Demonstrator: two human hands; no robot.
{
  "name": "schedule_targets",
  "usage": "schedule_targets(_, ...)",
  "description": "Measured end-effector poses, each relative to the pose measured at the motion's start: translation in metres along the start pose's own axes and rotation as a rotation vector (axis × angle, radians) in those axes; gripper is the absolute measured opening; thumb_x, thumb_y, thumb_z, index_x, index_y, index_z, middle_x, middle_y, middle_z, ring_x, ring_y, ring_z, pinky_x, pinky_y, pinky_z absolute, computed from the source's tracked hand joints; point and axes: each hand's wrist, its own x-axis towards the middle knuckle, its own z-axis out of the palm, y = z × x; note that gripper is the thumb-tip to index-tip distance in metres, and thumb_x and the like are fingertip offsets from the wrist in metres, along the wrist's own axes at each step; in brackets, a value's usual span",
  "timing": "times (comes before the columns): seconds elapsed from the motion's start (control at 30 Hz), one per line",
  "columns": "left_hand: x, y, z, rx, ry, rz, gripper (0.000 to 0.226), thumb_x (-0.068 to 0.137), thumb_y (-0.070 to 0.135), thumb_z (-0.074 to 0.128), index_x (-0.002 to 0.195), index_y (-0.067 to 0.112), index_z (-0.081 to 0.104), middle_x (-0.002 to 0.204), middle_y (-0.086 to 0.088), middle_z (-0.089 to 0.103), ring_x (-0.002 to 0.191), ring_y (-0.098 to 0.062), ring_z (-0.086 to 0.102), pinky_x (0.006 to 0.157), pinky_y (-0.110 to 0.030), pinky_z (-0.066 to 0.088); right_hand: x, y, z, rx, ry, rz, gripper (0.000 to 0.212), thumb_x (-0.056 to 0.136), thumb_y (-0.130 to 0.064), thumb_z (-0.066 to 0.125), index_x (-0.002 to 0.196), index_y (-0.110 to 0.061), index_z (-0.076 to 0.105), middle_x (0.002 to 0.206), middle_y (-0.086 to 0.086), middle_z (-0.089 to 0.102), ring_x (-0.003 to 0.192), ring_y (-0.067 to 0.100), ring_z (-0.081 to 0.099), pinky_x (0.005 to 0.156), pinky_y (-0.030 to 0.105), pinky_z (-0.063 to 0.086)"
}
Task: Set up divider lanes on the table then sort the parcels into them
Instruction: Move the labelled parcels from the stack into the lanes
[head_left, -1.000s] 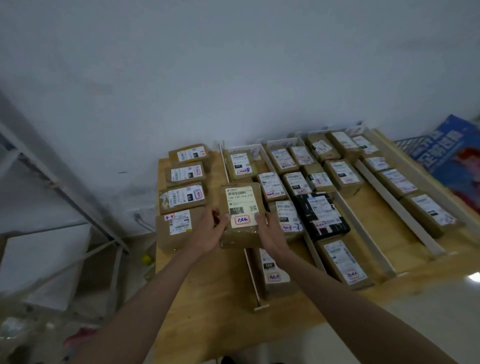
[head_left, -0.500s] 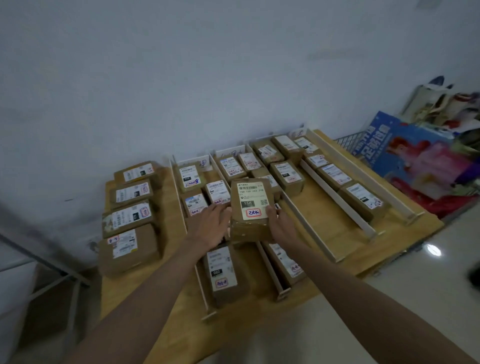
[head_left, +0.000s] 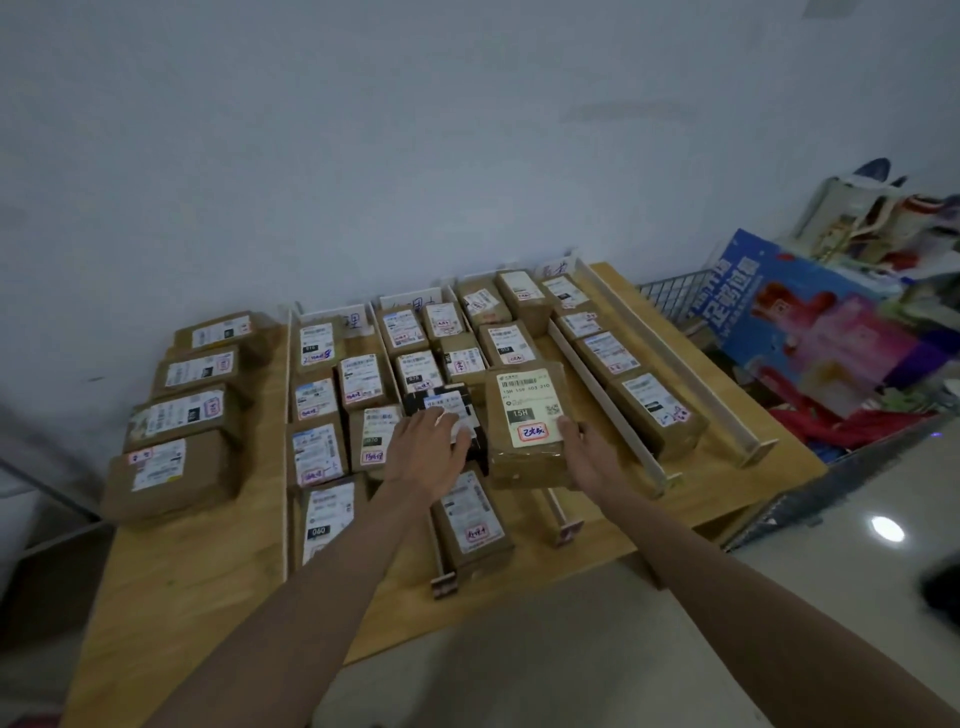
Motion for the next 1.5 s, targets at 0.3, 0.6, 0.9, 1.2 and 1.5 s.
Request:
schedule_targets(0.3,0.022,0.032,0.018,-0.003,-0.031,-0.06,0.051,0.104,0.045,0.024,0.14,0.02,0.05,0.147,-0.002,0.048,0.137,-0.021,0.041,0.117,-0.041,0.028,0.033,0.013,-0.015,0.01,-0.072,-0.007,0.049,0.102,-0.052,0.037,0.129,-0.015,0.052,0.109,0.004,0.059,0.101,0.025,0.059,0.091,0.051,0.054)
schedule_targets(0.6,0.096,0.054,0.048,-0.049,-0.038,-0.063,0.047,0.104,0.041,0.029,0.134,0.017,0.056,0.142,-0.004,0.052,0.133,-0.021,0.045,0.114,-0.041,0.028,0.105,0.034,-0.053,-0.009,-0.041,0.027,0.037,0.1,-0.05,0.041,0.118,-0.019,0.054,0.101,-0.002,0.065,0.101,0.021,0.063,0.092,0.05,0.054)
schedule_targets(0.9,0.167,0.081,0.075,-0.089,-0.059,-0.029,0.044,0.103,0.039,0.034,0.131,0.015,0.058,0.135,-0.003,0.056,0.126,-0.021,0.05,0.111,-0.039,0.032,0.187,0.033,-0.087,-0.044,0.021,0.046,0.048,0.102,-0.049,0.039,0.129,-0.012,0.053,0.116,0.005,0.065,0.107,0.024,0.062,0.093,0.045,0.052)
schedule_targets(1.2,0.239,0.107,0.096,-0.085,-0.101,-0.115,0.044,0.103,0.041,0.034,0.136,0.017,0.051,0.138,-0.001,0.053,0.128,-0.018,0.048,0.112,-0.039,0.035,0.291,0.027,-0.091,-0.048,-0.054,0.014,0.042,0.104,-0.039,0.041,0.13,-0.007,0.051,0.115,0.005,0.066,0.103,0.021,0.064,0.088,0.036,0.055)
schedule_targets(1.5,0.298,0.119,0.12,-0.147,-0.208,-0.222,0.046,0.104,0.036,0.035,0.145,0.016,0.042,0.147,-0.002,0.046,0.13,-0.021,0.047,0.11,-0.045,0.037,0.387,0.026,-0.073,-0.177,-0.154,-0.026,0.06,0.094,-0.06,0.044,0.135,-0.016,0.045,0.126,0.01,0.057,0.112,0.027,0.058,0.094,0.046,0.051)
